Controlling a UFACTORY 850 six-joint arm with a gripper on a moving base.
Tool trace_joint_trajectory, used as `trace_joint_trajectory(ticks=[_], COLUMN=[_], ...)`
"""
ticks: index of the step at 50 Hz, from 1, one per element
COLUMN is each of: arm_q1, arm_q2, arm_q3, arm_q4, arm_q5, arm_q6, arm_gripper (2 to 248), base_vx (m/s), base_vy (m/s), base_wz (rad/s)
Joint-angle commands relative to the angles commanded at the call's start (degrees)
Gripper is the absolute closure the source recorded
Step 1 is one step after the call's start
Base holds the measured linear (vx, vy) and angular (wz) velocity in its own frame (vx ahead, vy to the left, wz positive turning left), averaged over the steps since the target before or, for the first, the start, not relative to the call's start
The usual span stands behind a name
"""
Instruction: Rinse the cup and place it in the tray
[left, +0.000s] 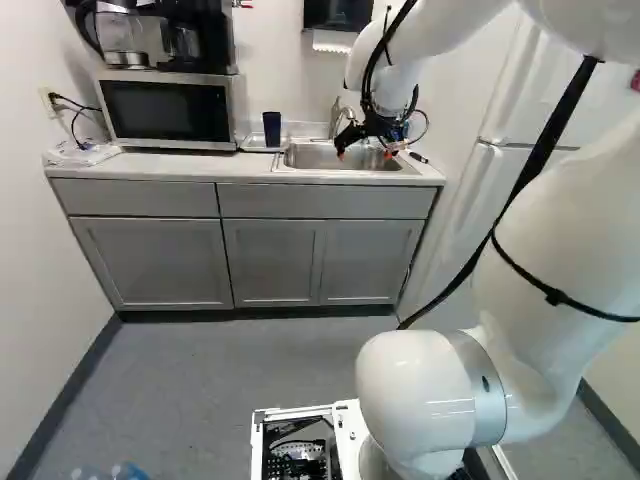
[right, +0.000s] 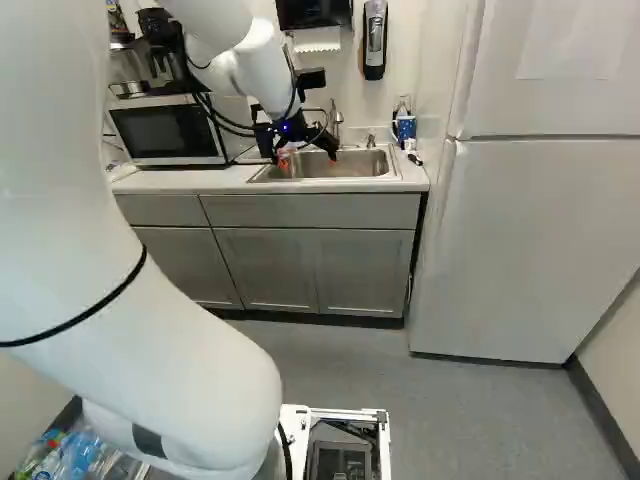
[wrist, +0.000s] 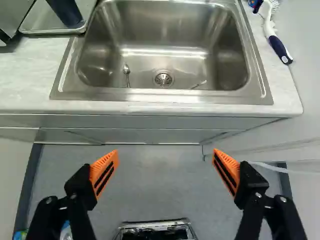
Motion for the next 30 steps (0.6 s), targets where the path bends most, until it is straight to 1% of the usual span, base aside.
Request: trace_joint_trajectory(ticks=[15, 30], arm_q1=[0.2, 0.6], arm_q2=[0.7, 1.6], arm_q3=[3.0, 7.1], arm_q4=[0.2, 0.4], arm_q5=[4.2, 9.8], arm_q6=[0.0, 0.1], arm_gripper=[3, 3], base_vx=[0.000, 0.000], base_vy=[0.000, 0.000], base_wz=[0.000, 0.000])
